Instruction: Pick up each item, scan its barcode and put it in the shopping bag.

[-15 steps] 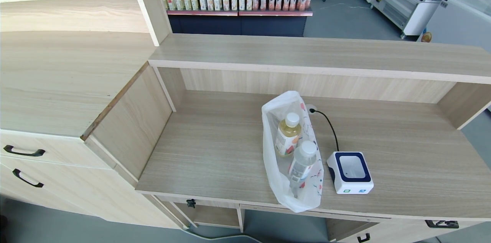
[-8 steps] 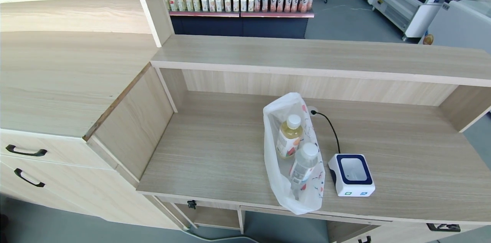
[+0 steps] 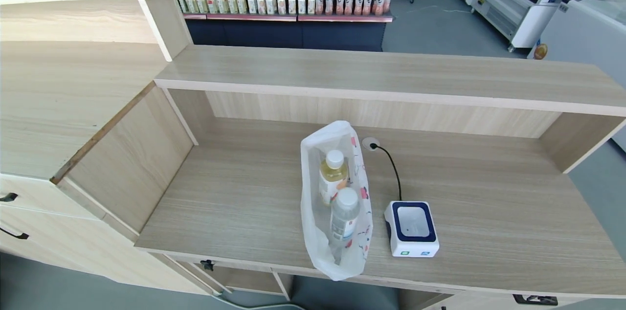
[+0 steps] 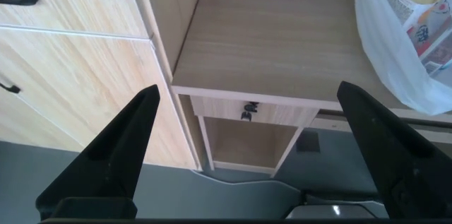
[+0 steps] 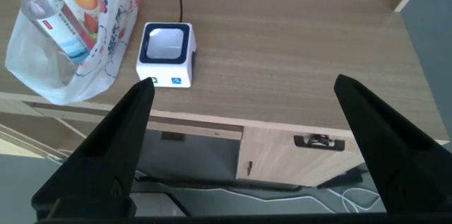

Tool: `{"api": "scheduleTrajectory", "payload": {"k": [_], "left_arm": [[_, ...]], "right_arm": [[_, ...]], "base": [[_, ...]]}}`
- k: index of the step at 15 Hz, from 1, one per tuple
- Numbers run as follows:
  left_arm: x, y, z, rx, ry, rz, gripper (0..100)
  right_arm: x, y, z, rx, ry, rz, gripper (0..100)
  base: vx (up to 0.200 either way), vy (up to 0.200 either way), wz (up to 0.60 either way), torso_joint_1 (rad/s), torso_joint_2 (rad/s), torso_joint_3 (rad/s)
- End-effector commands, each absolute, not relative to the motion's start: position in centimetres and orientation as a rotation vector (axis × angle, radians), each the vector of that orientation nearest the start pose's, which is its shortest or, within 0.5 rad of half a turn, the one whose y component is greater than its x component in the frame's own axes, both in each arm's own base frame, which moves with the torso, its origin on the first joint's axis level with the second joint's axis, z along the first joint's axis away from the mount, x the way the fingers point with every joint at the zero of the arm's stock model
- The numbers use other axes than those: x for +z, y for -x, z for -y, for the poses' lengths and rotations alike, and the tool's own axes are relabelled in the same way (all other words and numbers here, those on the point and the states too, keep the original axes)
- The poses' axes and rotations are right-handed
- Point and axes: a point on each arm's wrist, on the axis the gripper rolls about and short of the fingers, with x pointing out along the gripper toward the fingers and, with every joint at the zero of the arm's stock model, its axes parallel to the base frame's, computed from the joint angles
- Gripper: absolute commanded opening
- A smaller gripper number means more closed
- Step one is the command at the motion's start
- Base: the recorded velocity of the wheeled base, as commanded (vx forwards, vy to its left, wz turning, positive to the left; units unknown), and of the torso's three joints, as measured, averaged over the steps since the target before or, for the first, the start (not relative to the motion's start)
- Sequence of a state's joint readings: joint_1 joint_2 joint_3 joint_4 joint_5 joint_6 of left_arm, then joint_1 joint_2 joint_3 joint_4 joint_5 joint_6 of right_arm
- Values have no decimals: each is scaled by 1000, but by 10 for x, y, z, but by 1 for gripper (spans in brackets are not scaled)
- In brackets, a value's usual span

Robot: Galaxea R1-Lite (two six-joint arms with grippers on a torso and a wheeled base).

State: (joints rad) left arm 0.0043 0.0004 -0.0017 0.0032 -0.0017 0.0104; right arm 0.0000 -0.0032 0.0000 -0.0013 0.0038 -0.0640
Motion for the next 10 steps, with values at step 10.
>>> {"api": "scheduleTrajectory", "payload": {"k": [10], "left_arm": [[76,23,0,3,0,-2,100]], "right_arm": [[76,23,0,5,66,2,100]], "base": [[0,-120,0,2,2,2]]}}
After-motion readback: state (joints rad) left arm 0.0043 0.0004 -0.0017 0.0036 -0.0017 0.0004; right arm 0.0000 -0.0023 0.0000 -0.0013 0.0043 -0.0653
